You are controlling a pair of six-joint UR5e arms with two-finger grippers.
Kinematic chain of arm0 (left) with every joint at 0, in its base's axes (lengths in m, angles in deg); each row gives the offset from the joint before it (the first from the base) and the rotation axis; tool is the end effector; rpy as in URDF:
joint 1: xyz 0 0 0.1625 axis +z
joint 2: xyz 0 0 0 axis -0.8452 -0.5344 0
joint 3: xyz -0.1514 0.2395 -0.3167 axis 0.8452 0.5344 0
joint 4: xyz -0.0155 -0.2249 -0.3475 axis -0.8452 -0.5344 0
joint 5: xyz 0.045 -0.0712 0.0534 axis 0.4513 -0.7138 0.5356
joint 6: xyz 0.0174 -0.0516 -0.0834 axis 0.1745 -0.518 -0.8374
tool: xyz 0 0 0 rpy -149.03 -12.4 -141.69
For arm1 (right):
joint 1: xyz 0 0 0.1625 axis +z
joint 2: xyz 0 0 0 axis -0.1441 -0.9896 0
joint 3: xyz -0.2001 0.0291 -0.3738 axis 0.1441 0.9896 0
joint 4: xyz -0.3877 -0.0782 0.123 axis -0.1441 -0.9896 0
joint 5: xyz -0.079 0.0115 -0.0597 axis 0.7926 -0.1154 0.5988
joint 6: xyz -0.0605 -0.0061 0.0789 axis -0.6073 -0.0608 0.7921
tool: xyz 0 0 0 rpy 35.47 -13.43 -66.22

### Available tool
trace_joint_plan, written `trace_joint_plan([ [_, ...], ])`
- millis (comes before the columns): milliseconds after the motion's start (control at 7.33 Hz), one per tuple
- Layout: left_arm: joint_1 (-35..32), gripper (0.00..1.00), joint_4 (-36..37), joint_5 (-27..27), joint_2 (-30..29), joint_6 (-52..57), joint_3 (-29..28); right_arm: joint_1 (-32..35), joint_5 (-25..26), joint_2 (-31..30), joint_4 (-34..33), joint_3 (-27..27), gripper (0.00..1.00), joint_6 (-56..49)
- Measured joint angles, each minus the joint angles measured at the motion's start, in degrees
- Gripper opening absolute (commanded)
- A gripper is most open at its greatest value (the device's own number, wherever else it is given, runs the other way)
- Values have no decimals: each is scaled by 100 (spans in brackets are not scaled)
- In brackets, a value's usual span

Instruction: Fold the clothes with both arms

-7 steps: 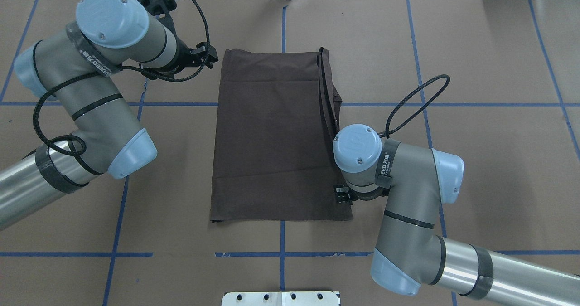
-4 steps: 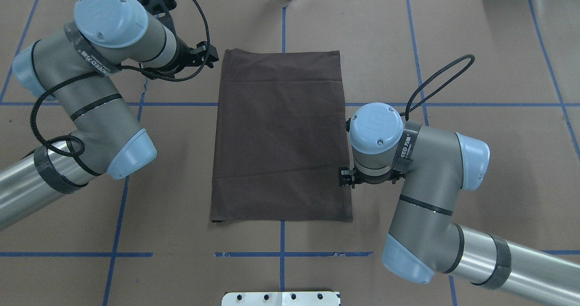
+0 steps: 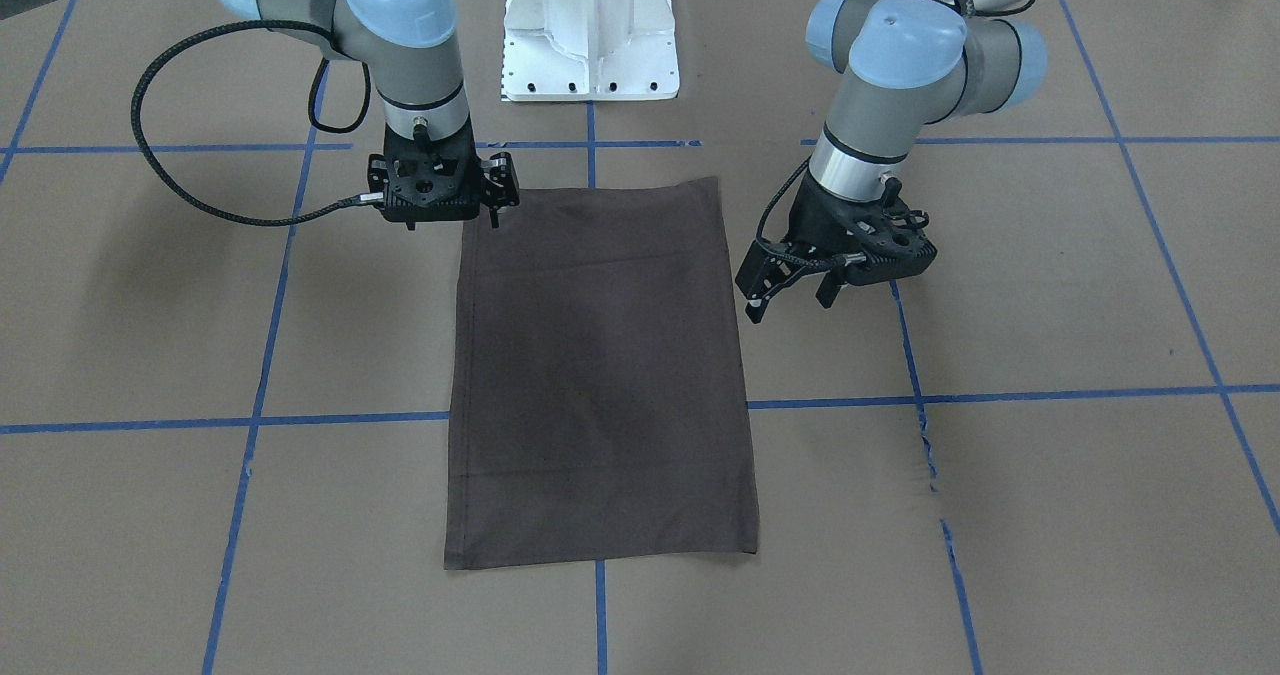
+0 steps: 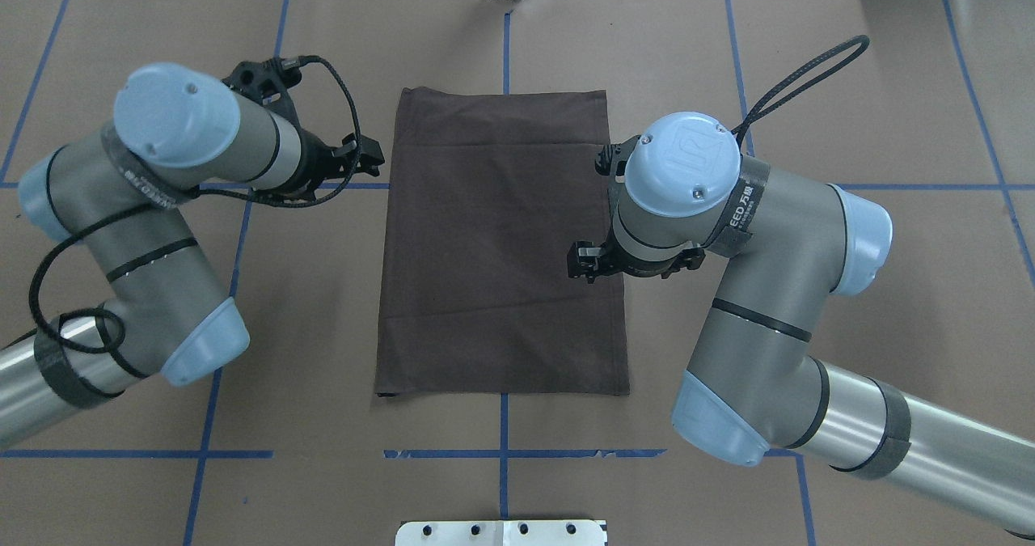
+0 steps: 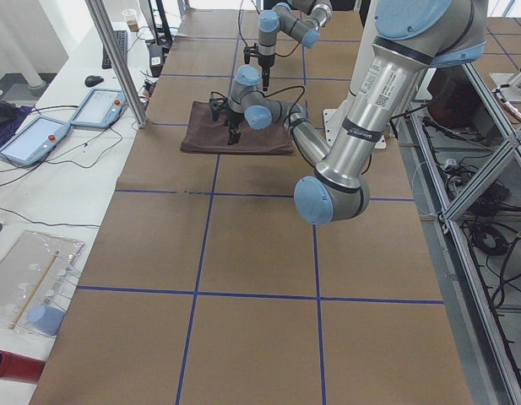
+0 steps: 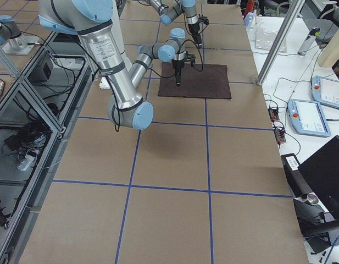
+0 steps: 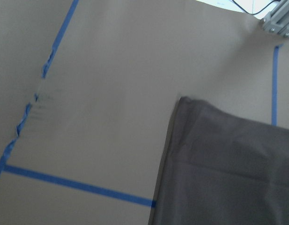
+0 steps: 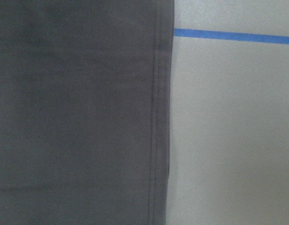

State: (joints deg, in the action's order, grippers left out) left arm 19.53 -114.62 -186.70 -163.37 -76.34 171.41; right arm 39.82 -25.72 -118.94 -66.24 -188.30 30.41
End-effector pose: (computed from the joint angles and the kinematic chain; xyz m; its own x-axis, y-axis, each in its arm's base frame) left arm 0.4270 -0.4742 0.2790 0.4435 -0.3045 -0.8430 0.4226 0.9004 -0.1029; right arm -0.4683 -0.4092 0.2242 0.7357 -0.0405 0.6760 -0.0163 0.9969 0.0775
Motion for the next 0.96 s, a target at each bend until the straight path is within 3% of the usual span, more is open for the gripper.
trace_joint_plan([
  [273,850,98,-255,372,408,-1307,282,15,-43,-29,184,-163,100,154],
  [546,1723,95,86,872,506,-2287,559,15,-92,-23,209,-228,100,221],
  [955,2249,93,533,1054,482,-2820,756,7,-159,-8,213,-238,100,235],
])
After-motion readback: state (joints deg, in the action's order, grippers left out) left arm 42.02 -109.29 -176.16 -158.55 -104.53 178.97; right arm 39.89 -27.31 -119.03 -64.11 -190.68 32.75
